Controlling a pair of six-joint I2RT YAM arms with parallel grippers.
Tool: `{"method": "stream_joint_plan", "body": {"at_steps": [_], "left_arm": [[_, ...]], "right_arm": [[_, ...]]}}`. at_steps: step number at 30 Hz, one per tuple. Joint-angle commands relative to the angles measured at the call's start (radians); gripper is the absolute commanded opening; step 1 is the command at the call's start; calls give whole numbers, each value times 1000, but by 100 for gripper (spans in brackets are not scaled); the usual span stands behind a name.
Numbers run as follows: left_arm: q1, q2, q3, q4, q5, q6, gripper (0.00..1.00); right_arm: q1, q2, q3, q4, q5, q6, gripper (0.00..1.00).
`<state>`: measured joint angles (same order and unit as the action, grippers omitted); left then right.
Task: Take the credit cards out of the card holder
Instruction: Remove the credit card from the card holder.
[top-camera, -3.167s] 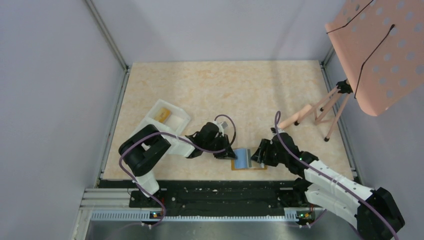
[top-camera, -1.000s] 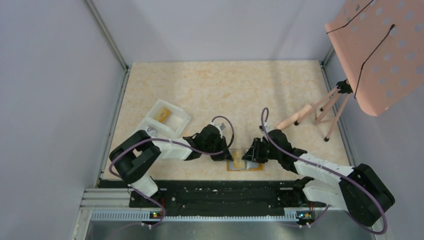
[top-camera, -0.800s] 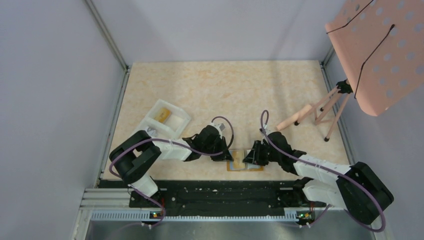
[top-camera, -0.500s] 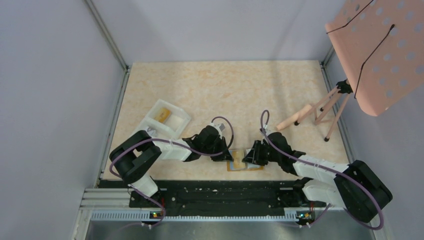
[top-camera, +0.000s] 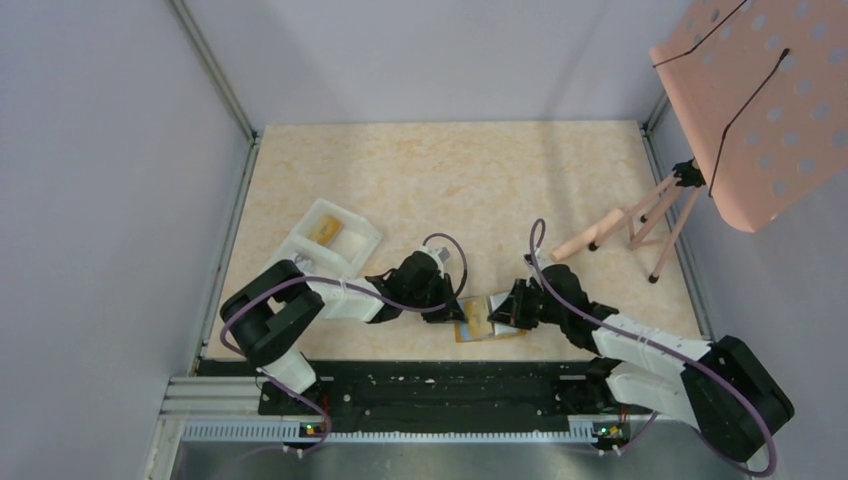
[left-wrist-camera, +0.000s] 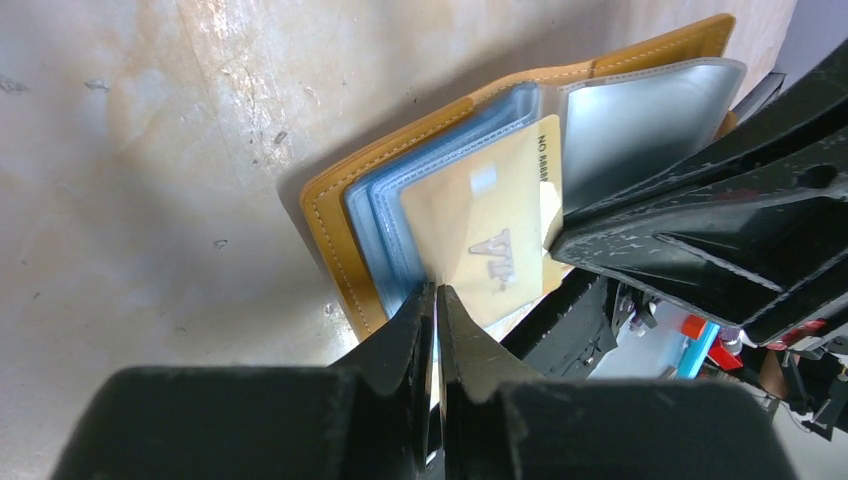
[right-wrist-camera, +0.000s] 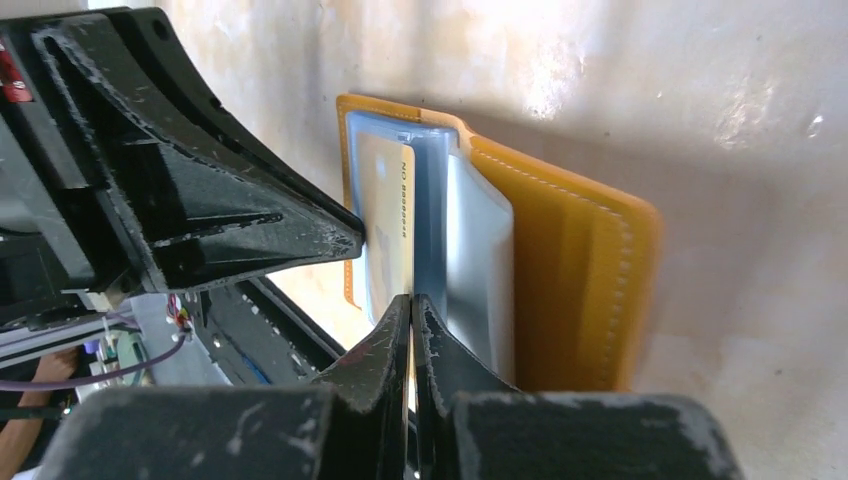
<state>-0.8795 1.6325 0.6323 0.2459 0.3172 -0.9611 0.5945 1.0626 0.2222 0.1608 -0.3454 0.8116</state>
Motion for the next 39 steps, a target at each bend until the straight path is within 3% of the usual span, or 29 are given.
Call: {"method": "stream_joint_plan", "body": {"at_steps": [1,9,16,19,25,28,33,39], "left_arm": [[-6,45,-6,-69,-49,21,11],[-6,46,-8,-77,-54,23,11],[-6,12,24,-117,-43,32,13],[-6,-21,61,-153,-29,45,19],[-6,-114,150,-270,-30,100,45],[-3,-196,196,-361,-78,154,48],[24,-327,232,-463,-118,252,48],[79,-451,254,-539,0,365,49]], "right_arm": [[-39,-73,8,-44,-8,-29,0],[-86,-168,18,-157,-15,-42,0],[-99,-253,103,-358,41,-46,0],[-100,-264,146,-414,55,-59,0],[-102,-274,215,-451,48,-94,0],[-107,-277,241,-450,27,-116,0],[-111,-283,260,-370,-132,-151,0],[-111,-244,230,-128,-467,-131,0]]}}
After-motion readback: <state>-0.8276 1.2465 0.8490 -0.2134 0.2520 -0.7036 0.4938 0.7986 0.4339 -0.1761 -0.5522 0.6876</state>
